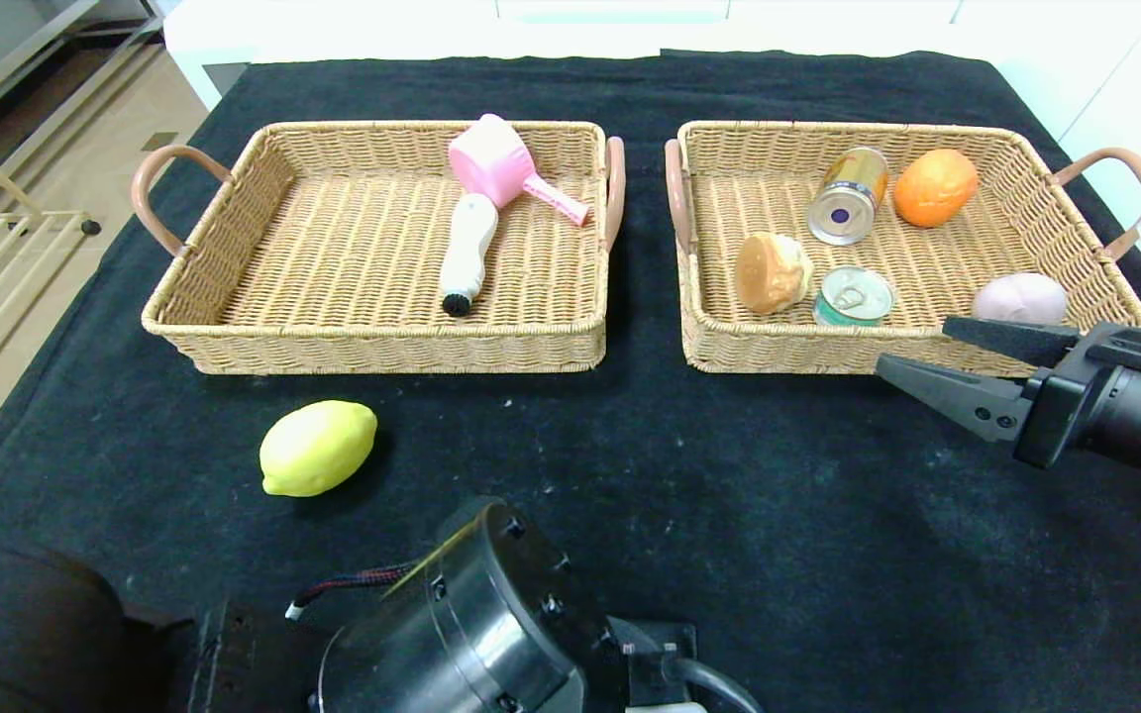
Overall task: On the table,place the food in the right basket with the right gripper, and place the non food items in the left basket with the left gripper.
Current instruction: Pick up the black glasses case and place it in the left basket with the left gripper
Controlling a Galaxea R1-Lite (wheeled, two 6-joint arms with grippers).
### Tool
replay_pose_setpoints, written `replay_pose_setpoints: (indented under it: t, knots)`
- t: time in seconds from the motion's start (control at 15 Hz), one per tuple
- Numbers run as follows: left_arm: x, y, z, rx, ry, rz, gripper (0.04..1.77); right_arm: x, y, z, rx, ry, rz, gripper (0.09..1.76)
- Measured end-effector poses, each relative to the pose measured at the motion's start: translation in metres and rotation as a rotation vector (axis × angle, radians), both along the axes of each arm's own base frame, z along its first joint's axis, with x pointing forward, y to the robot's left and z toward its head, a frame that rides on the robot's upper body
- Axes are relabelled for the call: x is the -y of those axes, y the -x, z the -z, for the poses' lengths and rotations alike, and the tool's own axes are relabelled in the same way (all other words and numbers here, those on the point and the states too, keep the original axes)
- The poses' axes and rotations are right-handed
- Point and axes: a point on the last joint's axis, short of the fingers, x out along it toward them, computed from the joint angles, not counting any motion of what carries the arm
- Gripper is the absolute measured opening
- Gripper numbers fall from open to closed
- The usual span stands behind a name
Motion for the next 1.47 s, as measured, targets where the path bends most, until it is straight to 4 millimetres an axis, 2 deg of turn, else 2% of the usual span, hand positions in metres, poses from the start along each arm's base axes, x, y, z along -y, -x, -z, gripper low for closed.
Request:
replay_pose_setpoints:
  t: [1.33, 1.47]
  knots:
    - [0.007, -0.004, 0.018, -0.015, -0.060, -0.005, 1.72, 0.007, -0.003, -0.002, 0.008, -0.004, 0.015, 1.71]
    - [0.007, -0.005, 0.018, -0.008, -0.064, -0.010, 1.39, 0.007, -0.003, -0.001, 0.006, -0.003, 0.015, 1.71]
